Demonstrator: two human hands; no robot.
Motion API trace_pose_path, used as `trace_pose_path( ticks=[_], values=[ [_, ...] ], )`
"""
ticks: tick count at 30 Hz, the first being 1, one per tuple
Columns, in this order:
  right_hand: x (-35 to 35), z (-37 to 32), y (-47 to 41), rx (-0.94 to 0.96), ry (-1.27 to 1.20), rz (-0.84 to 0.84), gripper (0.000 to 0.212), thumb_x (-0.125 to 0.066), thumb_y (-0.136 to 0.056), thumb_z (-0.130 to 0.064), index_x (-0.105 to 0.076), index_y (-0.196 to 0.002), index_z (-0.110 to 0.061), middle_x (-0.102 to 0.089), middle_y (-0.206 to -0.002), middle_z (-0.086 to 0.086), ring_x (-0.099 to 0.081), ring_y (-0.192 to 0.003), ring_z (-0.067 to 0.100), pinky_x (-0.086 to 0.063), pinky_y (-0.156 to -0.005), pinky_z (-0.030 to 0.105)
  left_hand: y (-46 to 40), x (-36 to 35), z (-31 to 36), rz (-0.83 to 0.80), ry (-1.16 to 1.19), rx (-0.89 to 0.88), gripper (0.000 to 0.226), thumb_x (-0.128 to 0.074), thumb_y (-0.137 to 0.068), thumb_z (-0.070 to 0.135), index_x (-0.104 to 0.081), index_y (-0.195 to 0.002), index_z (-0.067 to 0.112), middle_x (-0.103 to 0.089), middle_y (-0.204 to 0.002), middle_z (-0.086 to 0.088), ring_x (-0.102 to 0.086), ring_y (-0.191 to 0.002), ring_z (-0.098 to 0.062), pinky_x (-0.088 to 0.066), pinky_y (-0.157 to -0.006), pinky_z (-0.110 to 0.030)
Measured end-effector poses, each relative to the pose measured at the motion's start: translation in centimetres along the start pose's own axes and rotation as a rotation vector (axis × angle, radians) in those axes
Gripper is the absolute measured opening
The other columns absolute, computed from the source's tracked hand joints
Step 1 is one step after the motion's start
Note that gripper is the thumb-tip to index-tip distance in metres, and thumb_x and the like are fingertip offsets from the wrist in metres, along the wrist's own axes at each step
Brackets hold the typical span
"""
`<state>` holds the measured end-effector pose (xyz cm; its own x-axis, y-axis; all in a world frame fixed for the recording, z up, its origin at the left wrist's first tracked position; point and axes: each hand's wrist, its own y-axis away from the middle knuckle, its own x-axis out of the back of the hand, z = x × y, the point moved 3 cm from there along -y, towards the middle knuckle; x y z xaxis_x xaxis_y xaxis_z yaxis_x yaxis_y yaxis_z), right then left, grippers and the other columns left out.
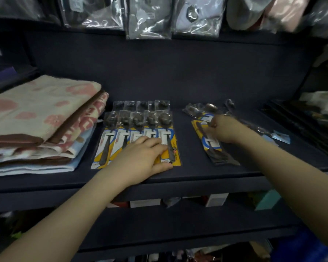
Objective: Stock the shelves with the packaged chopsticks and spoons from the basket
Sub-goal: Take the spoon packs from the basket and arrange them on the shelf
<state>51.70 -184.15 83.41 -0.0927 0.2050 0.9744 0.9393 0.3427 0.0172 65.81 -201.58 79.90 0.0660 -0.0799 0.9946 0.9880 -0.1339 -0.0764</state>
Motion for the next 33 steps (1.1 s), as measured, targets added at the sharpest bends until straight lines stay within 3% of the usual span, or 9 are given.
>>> trace_pose_path(
  ticks=[2,5,10,13,17,23,26,28,33],
  values=[
    [-1.1,0.5,-0.3,-0.059,-0.031,-0.052,0.047,-0.043,-0.093,-0.046,-0.062,-0.1,-0.003,-0.061,-0.112,0.019,-0.056,-0.109,0.033,-0.041,-0.085,0.033,-0.5,0.1,-0.1,-0.01,-0.006,0.003,0.063,-0.037,-0.085,0.061,-0.032,-0.139,0.029,-0.028,-0.148,0.008,-0.022,-0.134,-0.015,-0.025,-0.111,-0.032],
    [-1.9,1.0,-1.2,-0.087,-0.152,-0.008,0.042,-0.06,-0.082,-0.049,-0.058,-0.076,-0.008,-0.064,-0.093,0.013,-0.061,-0.091,0.027,-0.043,-0.072,0.032,-1.2,0.6,0.0,0.035,0.022,0.018,0.081,-0.023,-0.069,0.078,-0.044,-0.13,0.028,-0.04,-0.139,0.008,-0.029,-0.129,-0.013,-0.029,-0.108,-0.03],
    [-1.0,2.0,-2.3,-0.119,-0.31,-0.071,0.038,-0.075,-0.073,-0.035,-0.048,-0.062,-0.011,-0.059,-0.075,0.006,-0.056,-0.067,0.02,-0.042,-0.06,0.026,-2.8,1.7,0.8,0.255,0.133,0.014,0.086,-0.015,-0.066,0.073,-0.052,-0.124,0.022,-0.049,-0.129,0.005,-0.036,-0.125,-0.016,-0.031,-0.105,-0.03],
    [-0.2,3.1,-2.9,-0.14,-0.378,-0.12,0.035,-0.076,-0.075,-0.03,-0.048,-0.065,-0.012,-0.054,-0.066,0.001,-0.05,-0.056,0.012,-0.036,-0.048,0.024,-3.8,1.3,0.9,0.2,0.117,0.083,0.093,-0.01,-0.062,0.073,-0.04,-0.135,0.025,-0.036,-0.145,0.0,-0.028,-0.135,-0.02,-0.024,-0.11,-0.032],
    [0.3,3.9,-3.7,-0.076,-0.219,-0.2,0.034,-0.073,-0.077,-0.033,-0.051,-0.067,-0.01,-0.054,-0.064,0.002,-0.05,-0.055,0.013,-0.037,-0.048,0.024,-4.0,-1.1,0.8,0.022,0.086,0.116,0.101,-0.004,-0.057,0.081,-0.025,-0.143,0.03,-0.012,-0.156,-0.004,-0.011,-0.143,-0.018,-0.015,-0.117,-0.033],
    [0.5,2.7,-4.9,0.097,-0.21,-0.147,0.029,-0.067,-0.082,-0.026,-0.05,-0.062,-0.012,-0.063,-0.067,0.005,-0.058,-0.056,0.016,-0.049,-0.056,0.025,-3.0,-1.9,1.4,0.027,0.032,0.11,0.111,0.022,-0.051,0.084,-0.019,-0.143,0.037,-0.01,-0.156,0.007,-0.007,-0.144,-0.017,-0.009,-0.116,-0.031],
    [0.0,2.1,-4.8,0.151,-0.226,-0.197,0.039,-0.069,-0.079,-0.038,-0.047,-0.057,-0.014,-0.057,-0.057,0.001,-0.052,-0.049,0.014,-0.041,-0.049,0.023,-2.5,-1.9,2.2,0.035,0.019,0.137,0.107,0.023,-0.052,0.083,-0.018,-0.142,0.04,-0.009,-0.155,0.01,-0.008,-0.143,-0.017,-0.011,-0.117,-0.033],
    [-0.7,1.9,-4.6,0.174,-0.184,-0.278,0.036,-0.072,-0.074,-0.042,-0.058,-0.069,-0.01,-0.062,-0.067,0.006,-0.055,-0.058,0.019,-0.044,-0.058,0.026,-2.3,-1.9,2.4,0.026,0.027,0.145,0.104,0.019,-0.054,0.084,-0.018,-0.141,0.042,-0.008,-0.155,0.012,-0.008,-0.143,-0.015,-0.012,-0.117,-0.033],
    [-0.3,1.8,-4.5,0.219,0.034,-0.301,0.033,-0.073,-0.074,-0.036,-0.054,-0.073,-0.01,-0.059,-0.076,0.005,-0.055,-0.071,0.021,-0.042,-0.063,0.027,-2.4,-1.1,2.4,0.107,0.141,0.134,0.09,-0.014,-0.064,0.082,-0.035,-0.138,0.035,-0.025,-0.151,0.009,-0.022,-0.138,-0.013,-0.019,-0.114,-0.029]
  ],
)
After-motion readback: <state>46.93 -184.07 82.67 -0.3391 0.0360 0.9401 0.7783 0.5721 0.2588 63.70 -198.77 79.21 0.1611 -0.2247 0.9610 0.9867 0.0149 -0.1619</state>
